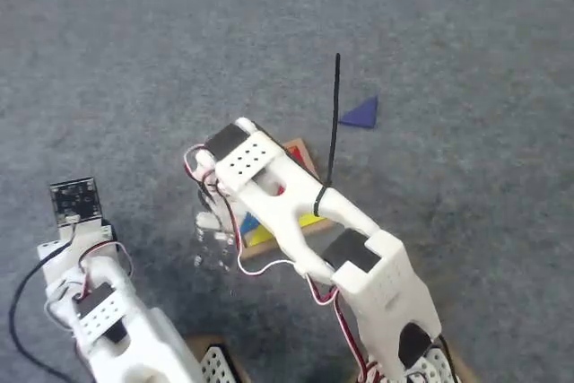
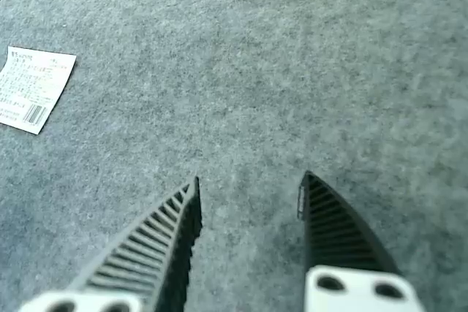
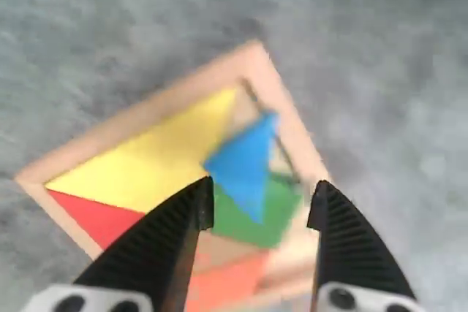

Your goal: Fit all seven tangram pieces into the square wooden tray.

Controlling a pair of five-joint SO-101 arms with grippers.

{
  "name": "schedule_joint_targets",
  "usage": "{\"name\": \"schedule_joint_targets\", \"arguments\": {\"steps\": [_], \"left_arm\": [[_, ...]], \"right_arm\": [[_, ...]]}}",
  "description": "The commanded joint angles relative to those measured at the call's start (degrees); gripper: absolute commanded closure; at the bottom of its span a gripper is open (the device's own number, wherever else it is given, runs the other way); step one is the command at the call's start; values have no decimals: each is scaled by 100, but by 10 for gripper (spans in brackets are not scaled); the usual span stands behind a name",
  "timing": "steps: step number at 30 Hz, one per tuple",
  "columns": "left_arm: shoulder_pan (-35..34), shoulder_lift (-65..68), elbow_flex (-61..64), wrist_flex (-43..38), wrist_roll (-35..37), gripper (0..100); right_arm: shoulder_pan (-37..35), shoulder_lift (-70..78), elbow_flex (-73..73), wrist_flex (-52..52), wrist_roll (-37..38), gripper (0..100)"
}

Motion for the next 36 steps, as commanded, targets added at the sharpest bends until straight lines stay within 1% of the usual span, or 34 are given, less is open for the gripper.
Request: {"name": "schedule_joint_targets", "arguments": {"steps": [1,4,8,9,11,13,16,18,20,22,24,26,28,30,33,36], "left_arm": [[9,26,-75,35,-114,797],[70,44,-92,44,-281,797],[105,18,-92,149,-431,797],[105,18,-92,149,-431,797],[105,18,-92,149,-431,797],[105,18,-92,149,-431,797],[105,18,-92,149,-431,797],[105,26,-92,149,-431,797],[105,26,-92,149,-431,797],[105,26,-92,149,-431,797],[105,26,-92,149,-431,797],[105,26,-92,149,-431,797],[105,26,-92,149,-431,797],[105,26,-92,149,-431,797],[105,26,-92,149,-431,797],[105,35,-92,149,-431,797]], "right_arm": [[347,-127,-1011,163,-695,779],[620,-127,-1864,655,-1354,779],[866,-127,-3332,1684,-2681,779],[927,-127,-3675,1824,-3103,779],[1095,-136,-4308,1798,-4273,784],[1314,-251,-4809,1798,-5380,816],[1763,-804,-4993,1824,-6611,893],[2123,-1437,-4765,1824,-7279,936],[2545,-2237,-4211,1824,-7569,947],[2949,-3160,-3226,1824,-7604,926],[3266,-4075,-1864,1815,-7622,907],[3345,-4875,-325,1807,-7622,902],[3284,-5525,1371,1666,-7631,902],[3002,-5991,2954,1138,-7833,902],[2554,-6273,4941,-356,-8774,902],[2062,-6149,5908,-1552,-9767,902]]}}
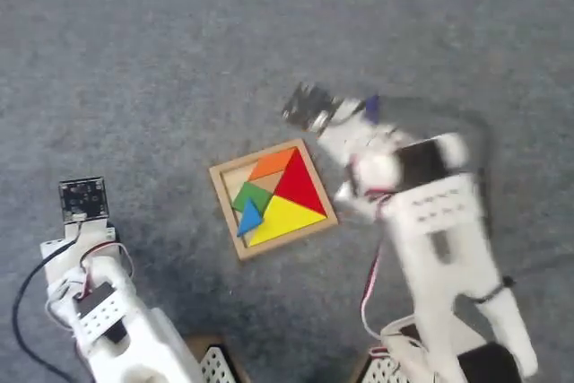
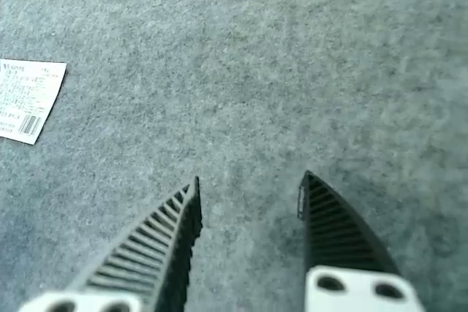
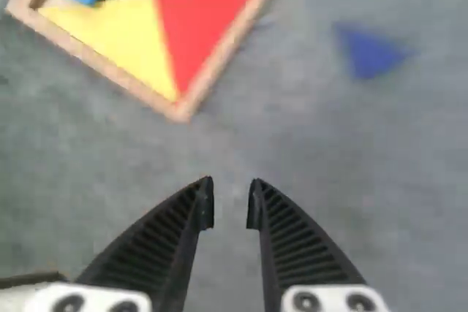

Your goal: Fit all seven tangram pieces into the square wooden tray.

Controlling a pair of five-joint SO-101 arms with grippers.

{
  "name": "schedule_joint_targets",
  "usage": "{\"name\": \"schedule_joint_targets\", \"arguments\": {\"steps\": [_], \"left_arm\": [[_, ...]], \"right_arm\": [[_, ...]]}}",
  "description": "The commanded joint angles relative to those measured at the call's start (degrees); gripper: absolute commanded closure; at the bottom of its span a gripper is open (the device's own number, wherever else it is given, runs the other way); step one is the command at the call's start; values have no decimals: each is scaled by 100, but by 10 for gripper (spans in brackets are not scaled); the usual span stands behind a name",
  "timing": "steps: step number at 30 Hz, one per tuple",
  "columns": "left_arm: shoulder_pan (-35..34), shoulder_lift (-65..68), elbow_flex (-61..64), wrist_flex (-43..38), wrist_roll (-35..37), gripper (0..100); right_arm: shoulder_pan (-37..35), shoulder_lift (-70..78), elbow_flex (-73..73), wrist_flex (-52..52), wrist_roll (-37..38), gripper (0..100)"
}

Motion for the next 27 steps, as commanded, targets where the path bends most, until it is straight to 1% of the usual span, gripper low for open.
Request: {"name": "schedule_joint_targets", "arguments": {"steps": [1,3,7,11,15,18,23,27], "left_arm": [[35,35,-92,44,-79,797],[35,35,-92,44,-79,797],[35,44,-92,44,-79,797],[35,44,-92,44,-79,797],[35,44,-92,44,-88,797],[35,44,-92,44,-88,797],[35,44,-92,44,-88,797],[35,44,-92,44,-88,797]], "right_arm": [[-549,-92,1257,-1446,-1248,902],[-875,101,1336,-1807,-1723,902],[-1525,541,1327,-2492,-2277,902],[-1842,1112,1196,-3213,-3367,902],[-1956,1692,624,-3336,-4237,902],[-2281,2000,202,-3336,-4923,902],[-2914,2431,-369,-3380,-5020,902],[-3020,2897,-800,-3380,-5037,902]]}}
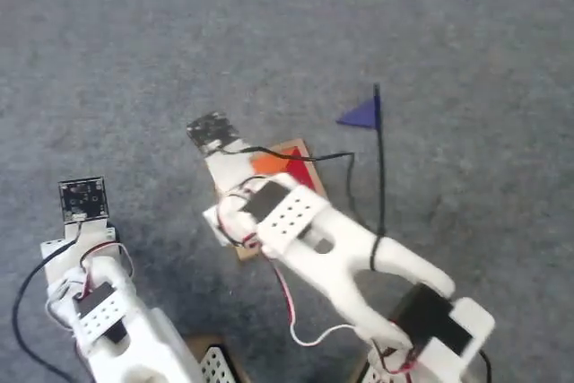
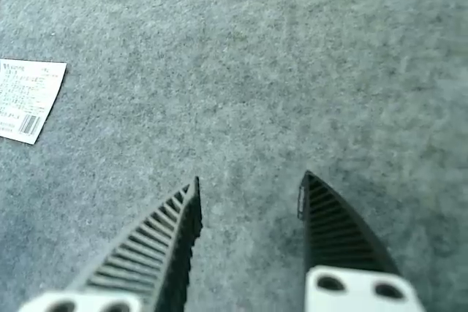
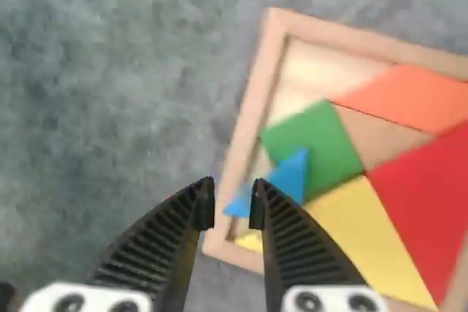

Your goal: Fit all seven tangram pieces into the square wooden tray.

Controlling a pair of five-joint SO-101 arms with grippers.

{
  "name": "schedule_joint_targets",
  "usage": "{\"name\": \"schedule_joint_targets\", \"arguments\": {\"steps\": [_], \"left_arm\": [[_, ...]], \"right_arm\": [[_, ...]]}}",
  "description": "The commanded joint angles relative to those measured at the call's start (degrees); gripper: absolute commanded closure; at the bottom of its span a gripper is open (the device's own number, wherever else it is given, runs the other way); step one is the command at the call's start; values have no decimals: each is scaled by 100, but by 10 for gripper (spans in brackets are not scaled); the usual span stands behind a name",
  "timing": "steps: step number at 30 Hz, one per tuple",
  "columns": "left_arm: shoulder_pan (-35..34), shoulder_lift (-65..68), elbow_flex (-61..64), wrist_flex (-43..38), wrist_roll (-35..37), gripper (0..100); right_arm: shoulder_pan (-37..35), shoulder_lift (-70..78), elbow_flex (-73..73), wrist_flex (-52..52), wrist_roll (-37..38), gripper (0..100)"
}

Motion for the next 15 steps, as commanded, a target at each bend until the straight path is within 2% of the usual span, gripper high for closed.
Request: {"name": "schedule_joint_targets", "arguments": {"steps": [1,6,15], "left_arm": [[35,44,-92,44,-88,797],[26,44,-92,44,-88,797],[26,44,-92,44,-88,797]], "right_arm": [[-84,268,-659,-66,-79,902],[-101,822,-888,-40,-88,902],[-154,910,-853,277,-79,902]]}}
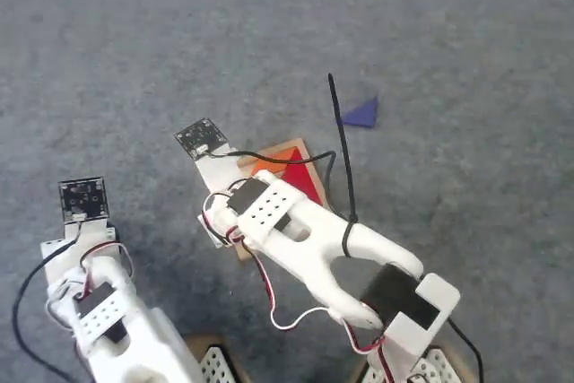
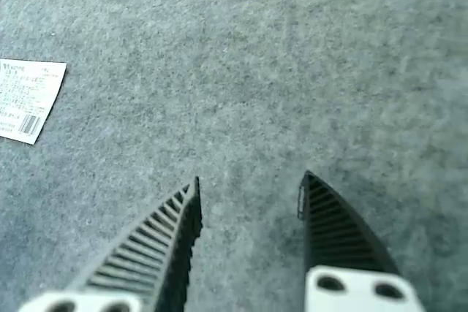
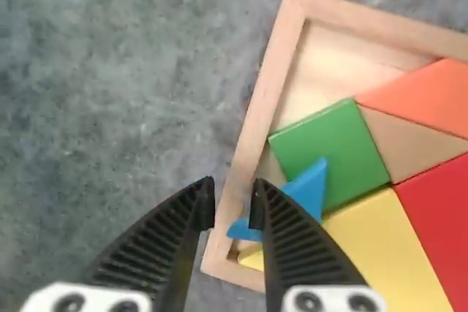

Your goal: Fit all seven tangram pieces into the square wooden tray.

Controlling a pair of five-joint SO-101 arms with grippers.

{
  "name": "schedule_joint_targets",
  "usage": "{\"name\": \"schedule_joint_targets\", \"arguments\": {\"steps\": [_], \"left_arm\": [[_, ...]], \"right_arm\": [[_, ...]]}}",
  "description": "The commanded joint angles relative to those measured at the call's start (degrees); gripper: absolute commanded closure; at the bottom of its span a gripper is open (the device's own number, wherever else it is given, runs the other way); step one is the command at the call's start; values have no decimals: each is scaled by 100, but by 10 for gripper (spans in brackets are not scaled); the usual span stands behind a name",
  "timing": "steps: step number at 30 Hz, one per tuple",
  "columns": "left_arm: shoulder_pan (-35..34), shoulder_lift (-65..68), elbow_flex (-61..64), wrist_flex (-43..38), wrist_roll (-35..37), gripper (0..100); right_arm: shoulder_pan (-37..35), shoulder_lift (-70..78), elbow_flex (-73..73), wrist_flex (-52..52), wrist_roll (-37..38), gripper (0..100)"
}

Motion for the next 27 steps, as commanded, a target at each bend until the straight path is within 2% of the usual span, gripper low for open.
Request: {"name": "schedule_joint_targets", "arguments": {"steps": [1,7,27], "left_arm": [[26,44,-92,44,-88,797],[26,44,-92,44,-88,797],[26,44,-92,44,-88,797]], "right_arm": [[-110,-40,-299,101,-44,902],[-347,-57,-79,119,0,902],[-338,-171,220,444,281,902]]}}
